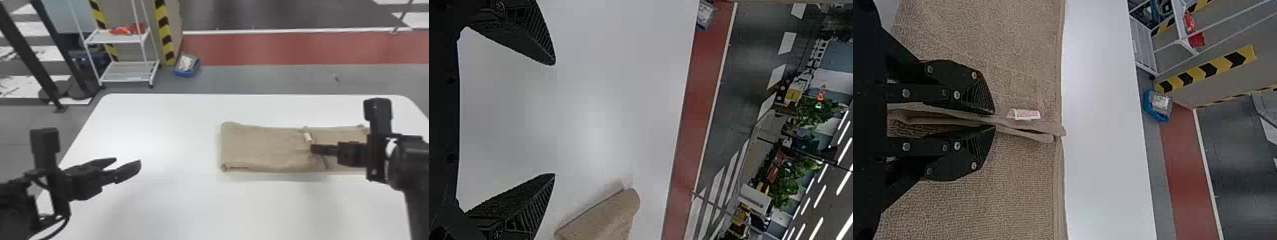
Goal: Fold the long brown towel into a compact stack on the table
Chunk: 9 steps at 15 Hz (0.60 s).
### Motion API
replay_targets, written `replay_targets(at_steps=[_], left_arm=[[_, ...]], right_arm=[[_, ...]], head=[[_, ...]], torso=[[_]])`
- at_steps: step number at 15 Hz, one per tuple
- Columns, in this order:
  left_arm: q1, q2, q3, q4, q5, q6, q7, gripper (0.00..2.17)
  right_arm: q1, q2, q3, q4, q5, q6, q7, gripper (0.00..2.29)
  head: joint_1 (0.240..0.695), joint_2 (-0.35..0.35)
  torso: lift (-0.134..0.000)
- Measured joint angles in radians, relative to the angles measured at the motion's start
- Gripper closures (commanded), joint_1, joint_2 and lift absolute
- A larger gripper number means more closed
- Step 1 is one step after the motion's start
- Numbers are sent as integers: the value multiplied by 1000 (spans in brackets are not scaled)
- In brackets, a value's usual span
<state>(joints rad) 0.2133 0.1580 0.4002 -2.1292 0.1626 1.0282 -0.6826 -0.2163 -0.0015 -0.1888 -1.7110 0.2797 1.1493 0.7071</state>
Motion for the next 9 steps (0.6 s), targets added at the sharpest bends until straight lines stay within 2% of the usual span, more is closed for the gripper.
replay_targets(at_steps=[1, 2, 6, 9], left_arm=[[0, 0, 0, 0, 0, 0, 0, 87], [1, 0, 0, 0, 0, -1, 0, 87], [1, -1, 1, 0, 0, -1, 0, 87], [2, -1, 12, 0, 4, -1, 0, 87]], right_arm=[[0, 0, -1, 0, 0, 2, 2, 1200], [0, 0, -1, 0, -2, 3, 4, 1237], [2, 0, -2, -12, -30, -24, 16, 1241], [11, 0, -30, -99, -81, -3, 27, 1241]], head=[[695, 77], [695, 77], [695, 85], [695, 90]], torso=[[-124], [-124], [-124], [-124]])
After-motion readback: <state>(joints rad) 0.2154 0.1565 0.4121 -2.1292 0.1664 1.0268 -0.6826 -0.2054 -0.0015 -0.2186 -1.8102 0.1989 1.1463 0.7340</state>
